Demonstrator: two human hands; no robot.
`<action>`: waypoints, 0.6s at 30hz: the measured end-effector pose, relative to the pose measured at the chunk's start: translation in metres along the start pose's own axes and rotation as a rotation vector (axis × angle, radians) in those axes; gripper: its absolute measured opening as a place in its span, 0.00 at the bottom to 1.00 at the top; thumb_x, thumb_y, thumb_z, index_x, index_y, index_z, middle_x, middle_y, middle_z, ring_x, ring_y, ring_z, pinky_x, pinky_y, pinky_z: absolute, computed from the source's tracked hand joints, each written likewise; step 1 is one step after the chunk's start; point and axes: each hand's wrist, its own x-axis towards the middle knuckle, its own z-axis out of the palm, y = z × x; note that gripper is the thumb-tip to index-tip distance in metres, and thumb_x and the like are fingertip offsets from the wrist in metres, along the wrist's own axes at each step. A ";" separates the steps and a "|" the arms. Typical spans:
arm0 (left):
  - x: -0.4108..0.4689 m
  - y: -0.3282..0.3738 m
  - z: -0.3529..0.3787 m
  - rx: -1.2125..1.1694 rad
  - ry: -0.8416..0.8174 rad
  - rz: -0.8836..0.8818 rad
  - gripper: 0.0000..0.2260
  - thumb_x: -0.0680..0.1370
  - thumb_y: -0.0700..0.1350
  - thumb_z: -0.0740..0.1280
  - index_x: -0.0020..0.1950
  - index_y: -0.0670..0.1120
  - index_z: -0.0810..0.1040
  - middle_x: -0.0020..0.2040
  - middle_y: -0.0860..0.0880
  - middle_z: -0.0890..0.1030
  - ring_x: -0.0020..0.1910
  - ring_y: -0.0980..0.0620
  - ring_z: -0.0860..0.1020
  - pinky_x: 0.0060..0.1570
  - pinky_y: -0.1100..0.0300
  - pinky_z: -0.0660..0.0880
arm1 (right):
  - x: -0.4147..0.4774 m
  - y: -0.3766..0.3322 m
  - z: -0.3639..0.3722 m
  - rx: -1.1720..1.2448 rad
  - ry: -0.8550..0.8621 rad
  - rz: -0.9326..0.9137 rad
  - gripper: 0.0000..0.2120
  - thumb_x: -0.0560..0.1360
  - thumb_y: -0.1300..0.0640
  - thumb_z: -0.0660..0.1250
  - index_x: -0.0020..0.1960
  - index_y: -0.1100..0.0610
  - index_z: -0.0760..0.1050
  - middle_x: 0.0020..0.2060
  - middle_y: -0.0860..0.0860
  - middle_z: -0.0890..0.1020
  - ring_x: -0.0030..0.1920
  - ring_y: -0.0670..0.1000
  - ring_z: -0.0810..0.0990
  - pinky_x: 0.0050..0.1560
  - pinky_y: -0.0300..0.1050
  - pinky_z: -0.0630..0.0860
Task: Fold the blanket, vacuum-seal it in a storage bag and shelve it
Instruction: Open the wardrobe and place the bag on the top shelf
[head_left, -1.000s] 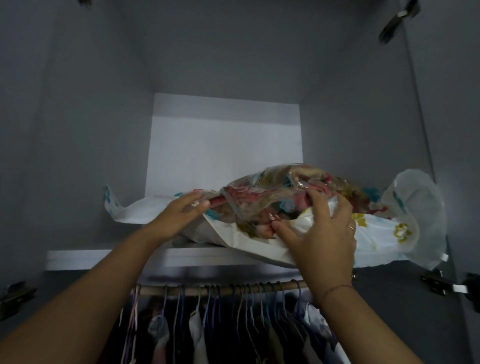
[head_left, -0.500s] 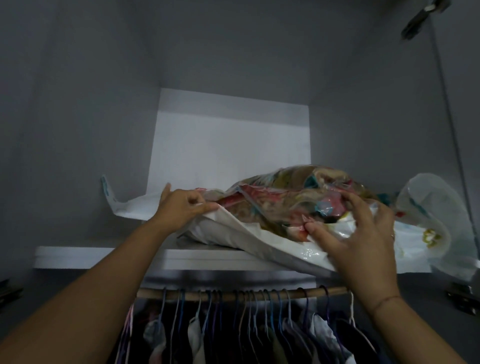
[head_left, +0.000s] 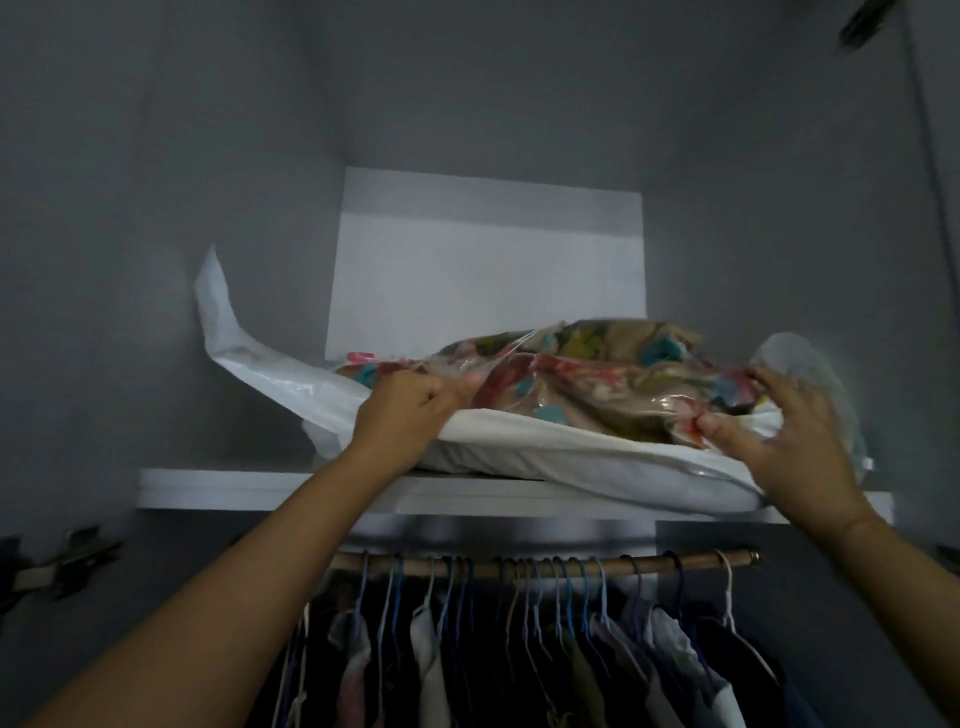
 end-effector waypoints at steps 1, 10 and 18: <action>-0.004 0.007 -0.001 0.024 -0.001 0.028 0.25 0.77 0.60 0.63 0.29 0.42 0.75 0.28 0.50 0.72 0.32 0.50 0.71 0.37 0.56 0.67 | 0.005 0.003 -0.001 -0.022 -0.023 0.000 0.40 0.64 0.35 0.73 0.70 0.54 0.69 0.69 0.60 0.66 0.68 0.60 0.67 0.68 0.51 0.63; -0.008 0.018 -0.021 0.584 0.093 0.322 0.33 0.74 0.69 0.44 0.51 0.52 0.82 0.56 0.51 0.81 0.58 0.50 0.74 0.67 0.49 0.58 | 0.013 -0.013 0.019 -0.113 0.120 0.153 0.24 0.80 0.43 0.60 0.74 0.43 0.62 0.77 0.56 0.52 0.76 0.65 0.53 0.74 0.65 0.52; -0.004 -0.051 -0.031 0.729 -0.199 -0.222 0.52 0.55 0.80 0.26 0.77 0.60 0.38 0.79 0.54 0.35 0.77 0.46 0.34 0.70 0.37 0.32 | 0.017 -0.013 0.052 -0.425 -0.189 0.025 0.46 0.61 0.20 0.45 0.76 0.34 0.40 0.78 0.50 0.38 0.76 0.64 0.33 0.72 0.70 0.37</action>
